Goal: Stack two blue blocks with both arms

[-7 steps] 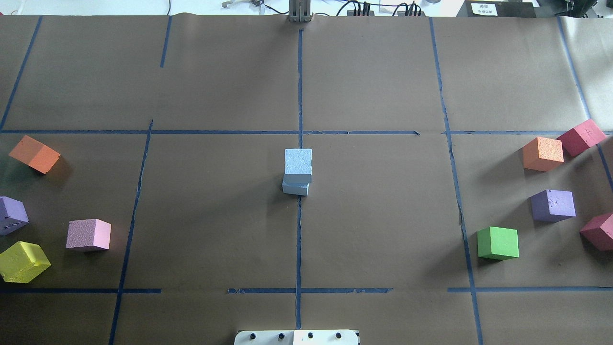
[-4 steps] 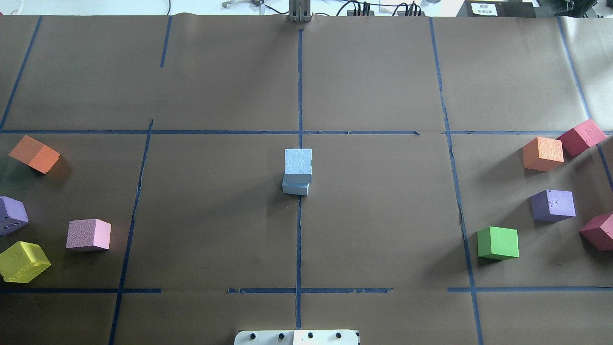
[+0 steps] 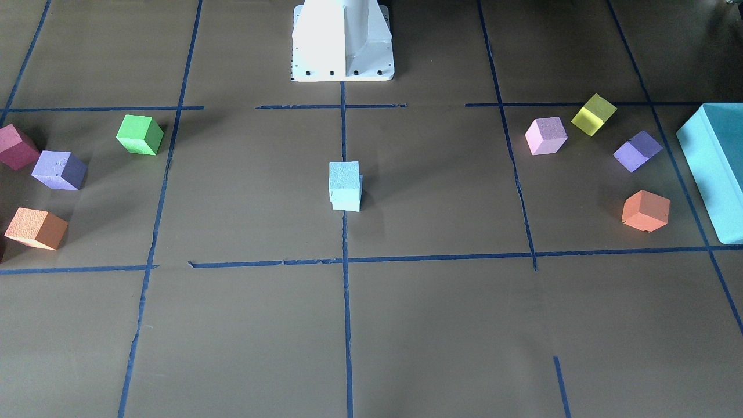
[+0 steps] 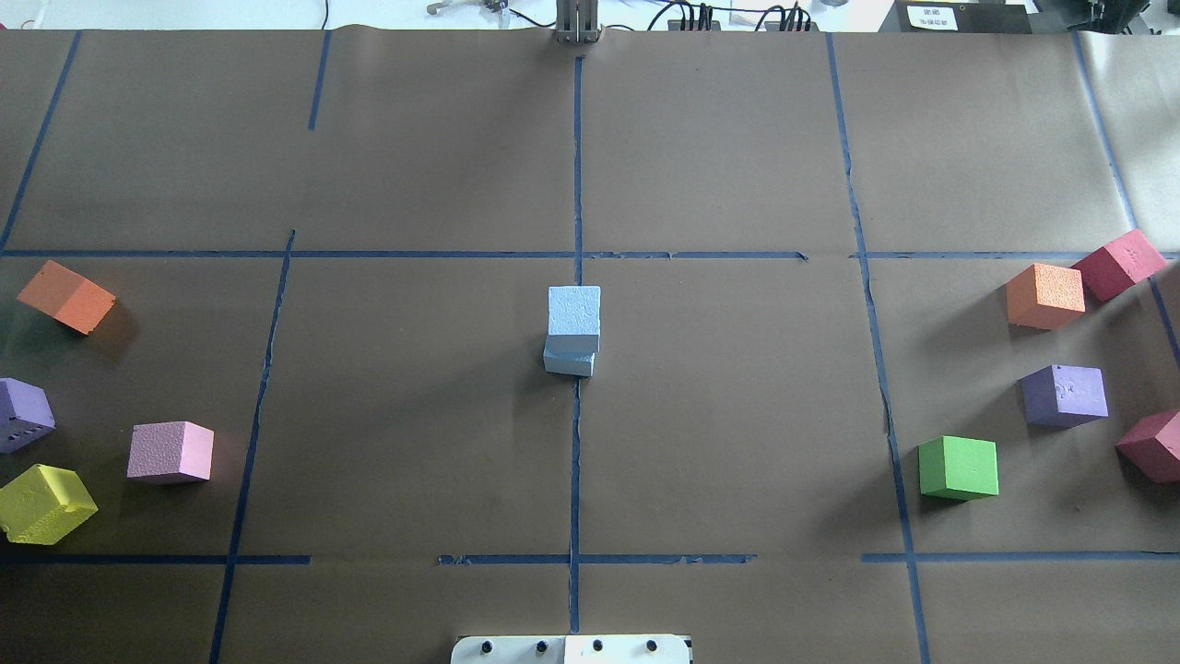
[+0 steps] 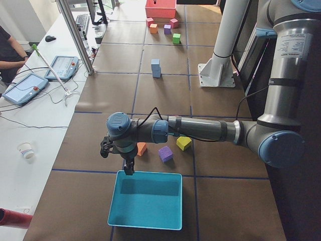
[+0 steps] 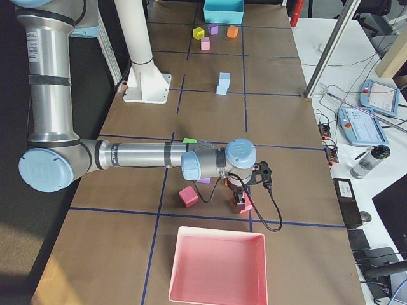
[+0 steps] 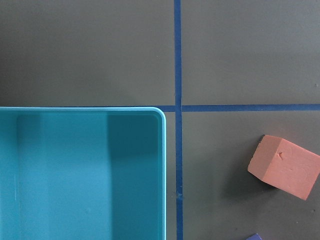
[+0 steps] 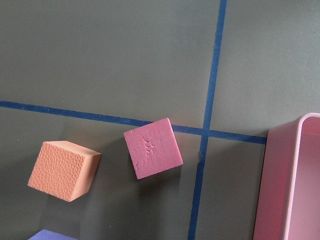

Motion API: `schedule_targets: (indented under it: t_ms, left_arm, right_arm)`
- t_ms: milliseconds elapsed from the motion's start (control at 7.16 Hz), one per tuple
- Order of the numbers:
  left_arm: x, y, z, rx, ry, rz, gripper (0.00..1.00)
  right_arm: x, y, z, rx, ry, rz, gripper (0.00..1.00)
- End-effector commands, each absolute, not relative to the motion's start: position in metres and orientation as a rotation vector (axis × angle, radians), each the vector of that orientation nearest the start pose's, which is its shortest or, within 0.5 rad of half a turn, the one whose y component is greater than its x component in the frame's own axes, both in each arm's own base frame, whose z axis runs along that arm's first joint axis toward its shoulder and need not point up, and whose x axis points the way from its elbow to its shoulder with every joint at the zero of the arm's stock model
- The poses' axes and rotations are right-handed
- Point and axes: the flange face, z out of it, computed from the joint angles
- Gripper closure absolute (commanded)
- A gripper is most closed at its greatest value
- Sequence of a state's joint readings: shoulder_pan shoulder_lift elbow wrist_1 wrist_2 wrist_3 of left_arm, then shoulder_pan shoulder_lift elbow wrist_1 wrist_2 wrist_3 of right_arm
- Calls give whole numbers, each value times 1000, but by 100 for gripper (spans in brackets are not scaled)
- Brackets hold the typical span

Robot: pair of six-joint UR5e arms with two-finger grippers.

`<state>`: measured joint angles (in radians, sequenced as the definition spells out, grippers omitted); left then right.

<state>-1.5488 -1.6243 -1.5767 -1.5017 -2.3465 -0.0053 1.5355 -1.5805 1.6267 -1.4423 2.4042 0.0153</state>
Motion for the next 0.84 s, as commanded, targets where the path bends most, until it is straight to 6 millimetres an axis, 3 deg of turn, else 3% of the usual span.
schedule_targets:
  t_ms: [0, 699]
  left_arm:
    - [-55, -494, 655, -4, 776, 11, 0]
    - [-58, -492, 660, -7, 775, 4, 0]
  right_arm:
    - [42, -499, 620, 139, -836, -88, 0]
    - [42, -496, 624, 131, -835, -86, 0]
